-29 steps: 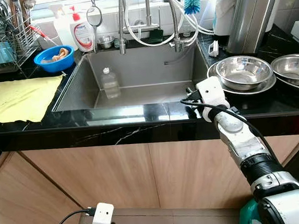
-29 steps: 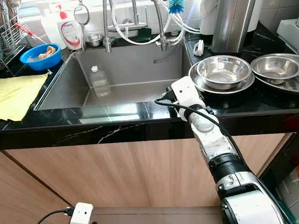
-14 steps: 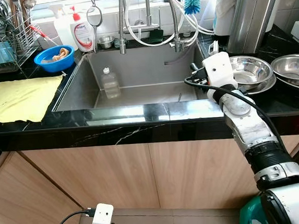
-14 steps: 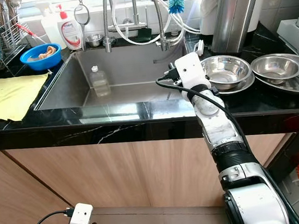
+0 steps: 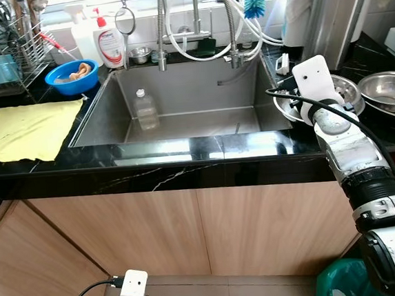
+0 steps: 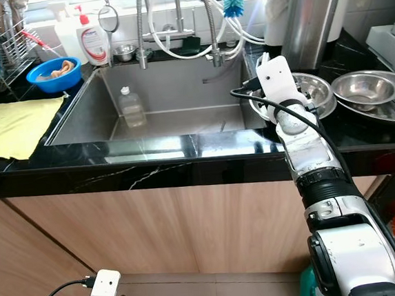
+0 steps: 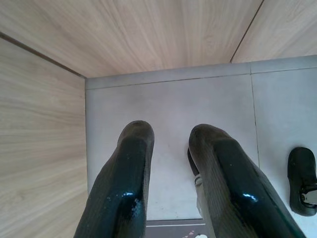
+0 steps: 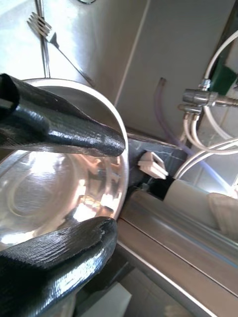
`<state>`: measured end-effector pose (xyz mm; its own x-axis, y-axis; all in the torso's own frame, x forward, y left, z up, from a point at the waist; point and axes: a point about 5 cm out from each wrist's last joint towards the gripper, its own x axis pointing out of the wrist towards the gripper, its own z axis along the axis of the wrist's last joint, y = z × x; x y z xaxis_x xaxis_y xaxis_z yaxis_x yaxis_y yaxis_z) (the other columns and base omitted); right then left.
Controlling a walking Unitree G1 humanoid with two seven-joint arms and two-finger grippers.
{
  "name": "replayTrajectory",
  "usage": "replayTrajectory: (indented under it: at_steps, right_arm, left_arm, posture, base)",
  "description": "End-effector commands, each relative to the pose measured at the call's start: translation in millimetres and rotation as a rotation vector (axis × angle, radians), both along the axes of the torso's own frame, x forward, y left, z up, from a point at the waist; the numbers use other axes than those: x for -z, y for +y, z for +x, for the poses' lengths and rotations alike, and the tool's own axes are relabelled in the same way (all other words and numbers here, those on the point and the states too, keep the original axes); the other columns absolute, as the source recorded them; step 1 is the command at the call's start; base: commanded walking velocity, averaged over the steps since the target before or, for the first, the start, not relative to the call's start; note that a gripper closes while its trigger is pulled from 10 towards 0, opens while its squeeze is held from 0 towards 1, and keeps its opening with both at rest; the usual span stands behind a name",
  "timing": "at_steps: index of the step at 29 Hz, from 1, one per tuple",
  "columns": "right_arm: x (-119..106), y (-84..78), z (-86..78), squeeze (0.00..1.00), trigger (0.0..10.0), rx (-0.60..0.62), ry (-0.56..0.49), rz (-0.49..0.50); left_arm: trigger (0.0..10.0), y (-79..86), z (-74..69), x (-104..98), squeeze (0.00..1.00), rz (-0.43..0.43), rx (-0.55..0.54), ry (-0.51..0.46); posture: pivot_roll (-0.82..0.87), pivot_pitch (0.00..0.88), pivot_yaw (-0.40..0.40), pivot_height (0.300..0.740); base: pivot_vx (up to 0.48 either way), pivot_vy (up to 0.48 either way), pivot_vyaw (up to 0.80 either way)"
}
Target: Kitchen organization
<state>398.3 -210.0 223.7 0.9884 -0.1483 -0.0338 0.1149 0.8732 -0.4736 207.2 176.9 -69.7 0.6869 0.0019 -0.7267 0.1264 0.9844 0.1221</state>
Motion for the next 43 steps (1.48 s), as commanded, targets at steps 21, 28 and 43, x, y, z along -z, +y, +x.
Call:
replayTrajectory:
  at_steps: [21,28,43]
  right_arm:
    - [-2,2.8,4.6,0.0,10.0,-0.01,0.047,0.08]
    - [-12,5.6,5.5,0.0,10.0,-0.037,-0.011,0.084]
    - [-12,-14.9,-11.9,0.0,10.0,0.193,-0.267,0.432]
  left_arm:
    - [10.0,7.0,0.8,-2,0.0,0.01,-0.01,-0.01]
    - [10.0,5.1,4.4,-4,0.0,0.01,-0.005,-0.03]
    - [10.0,-3.1,20.0,-17,0.0,0.009,0.024,-0.113]
  posture:
    - [-0.06,0.0,0.083,0.74]
    - [-0.06,0.0,0.079,0.74]
    - [-0.07,0.0,0.081,0.74]
  base:
    - [0.0,0.0,0.0]
    - [0.0,0.0,0.0]
    - [0.0,0.0,0.0]
